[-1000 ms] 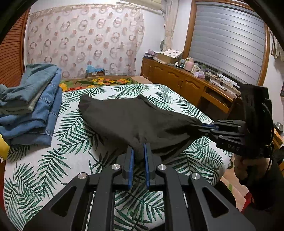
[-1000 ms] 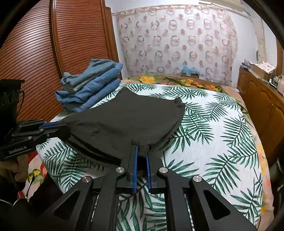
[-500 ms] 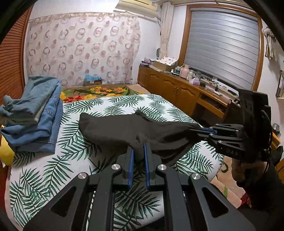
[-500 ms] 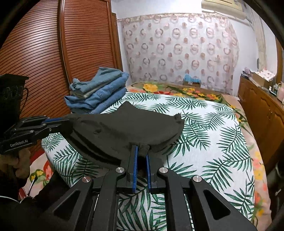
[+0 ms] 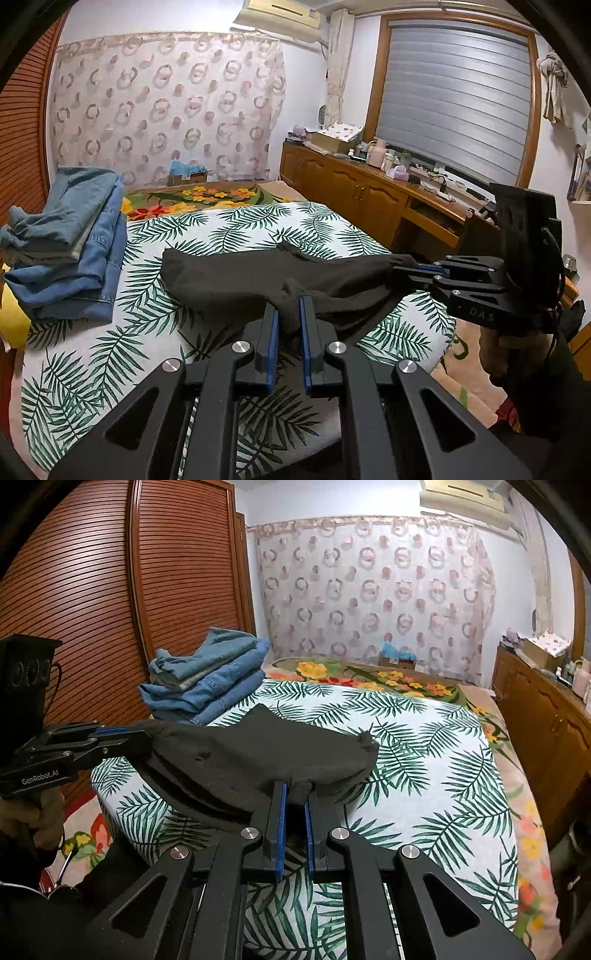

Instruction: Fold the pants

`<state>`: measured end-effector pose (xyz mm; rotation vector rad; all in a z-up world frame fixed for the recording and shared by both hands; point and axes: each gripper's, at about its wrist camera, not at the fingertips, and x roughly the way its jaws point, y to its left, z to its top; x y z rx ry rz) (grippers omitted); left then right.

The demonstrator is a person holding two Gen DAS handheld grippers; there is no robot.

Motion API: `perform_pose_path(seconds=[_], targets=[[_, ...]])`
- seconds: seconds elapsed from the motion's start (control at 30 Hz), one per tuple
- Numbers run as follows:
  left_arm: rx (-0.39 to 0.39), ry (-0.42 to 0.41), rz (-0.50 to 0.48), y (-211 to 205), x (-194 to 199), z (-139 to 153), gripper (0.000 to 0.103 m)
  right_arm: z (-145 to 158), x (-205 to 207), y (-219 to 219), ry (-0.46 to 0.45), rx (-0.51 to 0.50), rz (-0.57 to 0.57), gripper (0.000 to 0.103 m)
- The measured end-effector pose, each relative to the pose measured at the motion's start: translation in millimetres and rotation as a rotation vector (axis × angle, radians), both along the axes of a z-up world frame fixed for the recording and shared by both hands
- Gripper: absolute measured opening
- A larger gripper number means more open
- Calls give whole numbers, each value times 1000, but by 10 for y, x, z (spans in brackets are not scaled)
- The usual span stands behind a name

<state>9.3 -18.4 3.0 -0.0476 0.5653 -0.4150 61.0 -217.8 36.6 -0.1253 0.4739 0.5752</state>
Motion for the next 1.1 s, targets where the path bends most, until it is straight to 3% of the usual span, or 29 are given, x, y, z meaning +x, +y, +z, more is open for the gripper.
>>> perform_pose_path(seconds=[0.5,1.1], targets=[[1,-25,-17,-23,-112,104,12,48,-162,-65,-41,-1,16,8],[0,25,39,103,420,-49,12,-43,461,129,1,-24,-13,8]])
